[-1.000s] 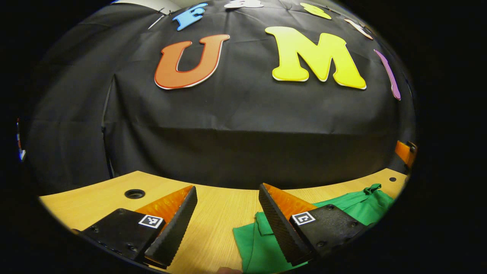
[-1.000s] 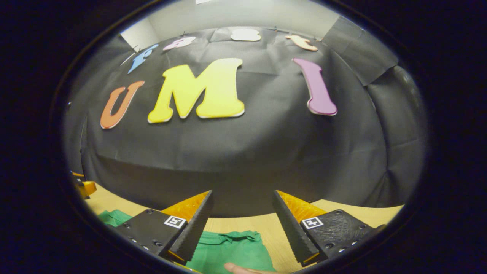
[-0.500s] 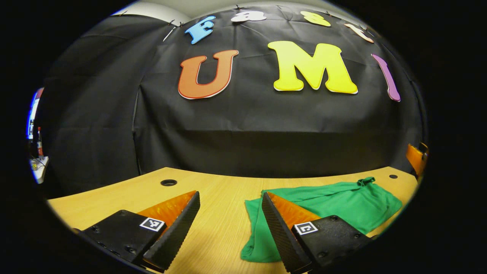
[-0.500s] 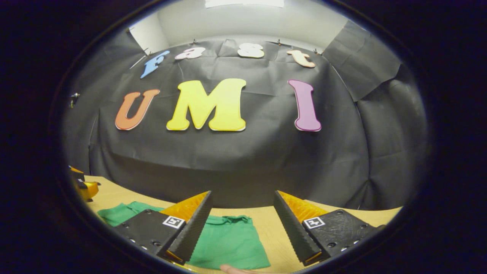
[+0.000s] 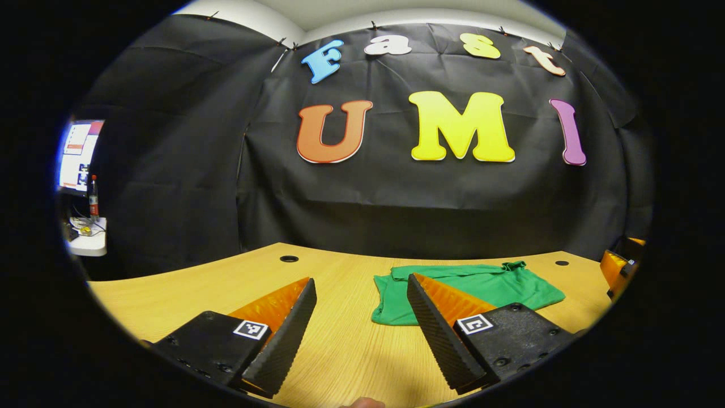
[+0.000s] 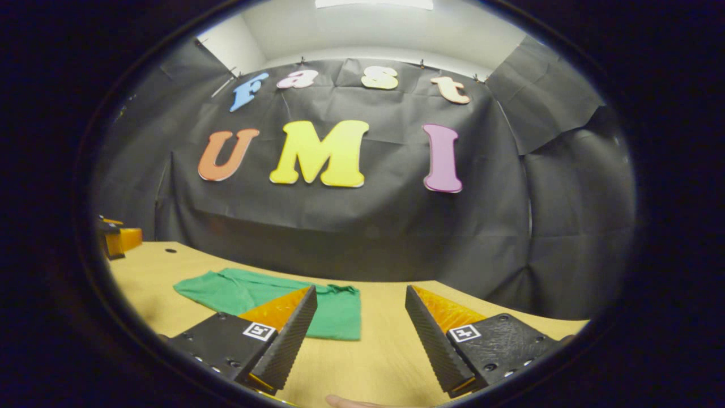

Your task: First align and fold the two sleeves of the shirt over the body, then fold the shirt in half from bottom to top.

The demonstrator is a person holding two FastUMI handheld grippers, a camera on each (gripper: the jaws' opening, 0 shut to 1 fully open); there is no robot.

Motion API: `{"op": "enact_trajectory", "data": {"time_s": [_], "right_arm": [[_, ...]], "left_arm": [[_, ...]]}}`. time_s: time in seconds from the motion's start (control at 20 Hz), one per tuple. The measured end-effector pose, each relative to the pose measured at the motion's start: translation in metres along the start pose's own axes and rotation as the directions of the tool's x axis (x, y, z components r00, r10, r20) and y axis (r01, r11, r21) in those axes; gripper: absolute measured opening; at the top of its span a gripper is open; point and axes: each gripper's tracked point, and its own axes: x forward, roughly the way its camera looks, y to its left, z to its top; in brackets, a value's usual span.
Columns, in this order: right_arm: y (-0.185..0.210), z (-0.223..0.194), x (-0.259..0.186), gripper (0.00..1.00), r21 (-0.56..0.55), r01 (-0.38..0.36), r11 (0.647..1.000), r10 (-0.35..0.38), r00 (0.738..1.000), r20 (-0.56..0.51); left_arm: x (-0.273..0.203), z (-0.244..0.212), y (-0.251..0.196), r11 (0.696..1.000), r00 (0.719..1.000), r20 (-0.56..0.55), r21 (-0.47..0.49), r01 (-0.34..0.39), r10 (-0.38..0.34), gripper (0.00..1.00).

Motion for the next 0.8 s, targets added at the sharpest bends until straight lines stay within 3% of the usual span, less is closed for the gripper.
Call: {"op": "enact_trajectory", "data": {"time_s": [0.2, 0.25, 0.3, 0.4, 0.65, 0.8], "right_arm": [[-0.028, -0.002, -0.048, 0.93, 0.013, 0.015, 1.0, -0.013, 0.994, -0.109], [-0.031, 0.004, -0.06, 0.97, 0.019, 0.003, 1.0, 0.0, 0.993, -0.121], [-0.031, 0.013, -0.072, 0.93, 0.028, -0.021, 0.999, 0.024, 0.994, -0.11], [-0.029, 0.025, -0.093, 0.97, 0.03, -0.073, 0.997, 0.076, 0.991, -0.111], [-0.045, 0.06, -0.146, 0.95, -0.059, -0.086, 0.995, 0.081, 0.993, -0.082], [-0.045, 0.086, -0.179, 0.95, -0.059, -0.097, 0.994, 0.094, 0.994, -0.051]], "left_arm": [[-0.065, 0.016, -0.02, 0.998, 0.996, -0.067, 0.013, 0.054, -0.053, 1.0], [-0.081, 0.023, -0.023, 0.998, 0.996, -0.064, 0.022, 0.058, -0.056, 1.0], [-0.093, 0.032, -0.03, 0.997, 0.996, -0.057, 0.028, 0.072, -0.07, 1.0], [-0.117, 0.045, -0.045, 0.992, 0.992, -0.056, 0.053, 0.112, -0.109, 1.0], [-0.149, 0.048, -0.078, 0.974, 0.971, -0.114, 0.055, 0.218, -0.211, 1.0], [-0.162, 0.048, -0.082, 0.971, 0.962, -0.146, 0.036, 0.237, -0.229, 1.0]]}}
